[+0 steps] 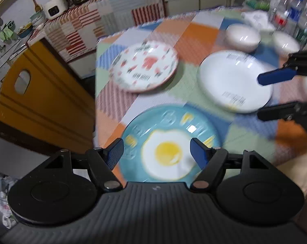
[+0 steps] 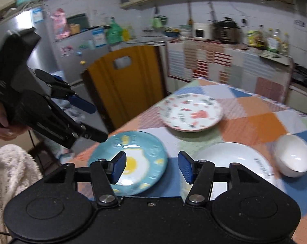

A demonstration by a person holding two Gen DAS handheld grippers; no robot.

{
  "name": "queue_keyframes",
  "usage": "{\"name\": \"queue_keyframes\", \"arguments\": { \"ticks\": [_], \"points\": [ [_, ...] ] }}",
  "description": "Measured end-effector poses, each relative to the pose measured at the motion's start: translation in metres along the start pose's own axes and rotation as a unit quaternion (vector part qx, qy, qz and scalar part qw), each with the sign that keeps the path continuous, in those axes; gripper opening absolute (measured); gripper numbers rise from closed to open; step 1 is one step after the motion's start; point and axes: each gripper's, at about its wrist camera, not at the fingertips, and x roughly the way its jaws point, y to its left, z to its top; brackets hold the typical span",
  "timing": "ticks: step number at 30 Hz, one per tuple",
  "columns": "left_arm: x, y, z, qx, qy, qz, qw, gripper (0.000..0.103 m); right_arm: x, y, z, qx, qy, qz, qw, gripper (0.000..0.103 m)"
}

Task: Organize plates and bowls
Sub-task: 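Move both grippers to the blue egg plate rim and close them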

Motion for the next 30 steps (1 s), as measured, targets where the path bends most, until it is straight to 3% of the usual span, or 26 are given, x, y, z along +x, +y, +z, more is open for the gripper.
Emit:
{"name": "queue_keyframes", "arguments": {
  "ticks": [3, 8, 10, 13, 15, 21, 25, 26, 28, 30],
  "points": [
    [0.02, 0.022, -0.017, -0.017, 0.015, -0.009, 0.9997, 0.071, 0.025, 0.002, -0.008, 0.028, 0.016, 0.006, 0.999, 0.062],
    [0.044, 0.046, -0.038, -0.061, 0.023, -0.057, 0.9962, 0.071, 0.065, 0.002, -0.028, 0.075, 0.053, -0.013, 0.996, 0.062],
    [0.055, 0.048, -0.04, -0.068, 0.027, -0.064, 0.9953, 0.071, 0.075, -0.002, -0.035, 0.098, 0.073, 0.008, 0.992, 0.059],
    [0.069, 0.048, -0.04, -0.066, 0.035, -0.059, 0.9954, 0.071, 0.094, -0.011, -0.044, 0.153, 0.098, 0.038, 0.983, 0.053],
    [0.081, 0.05, -0.04, -0.073, 0.048, -0.066, 0.9939, 0.071, 0.104, -0.01, -0.047, 0.157, 0.105, 0.027, 0.982, 0.051],
    [0.094, 0.053, -0.05, -0.047, 0.054, -0.031, 0.997, 0.067, 0.121, -0.016, -0.052, 0.195, 0.108, 0.005, 0.975, 0.045],
    [0.101, 0.058, -0.058, -0.045, 0.052, -0.02, 0.9974, 0.057, 0.122, -0.022, -0.056, 0.22, 0.101, -0.002, 0.97, 0.033],
    [0.104, 0.059, -0.06, -0.051, 0.057, -0.027, 0.9967, 0.054, 0.124, -0.022, -0.056, 0.222, 0.103, -0.001, 0.97, 0.03],
    [0.109, 0.062, -0.064, -0.07, 0.065, -0.038, 0.9946, 0.035, 0.126, -0.021, -0.058, 0.221, 0.107, -0.001, 0.969, 0.024],
    [0.113, 0.061, -0.068, -0.087, 0.071, -0.057, 0.9921, 0.033, 0.126, -0.018, -0.058, 0.212, 0.105, -0.007, 0.972, 0.018]
  ]
}}
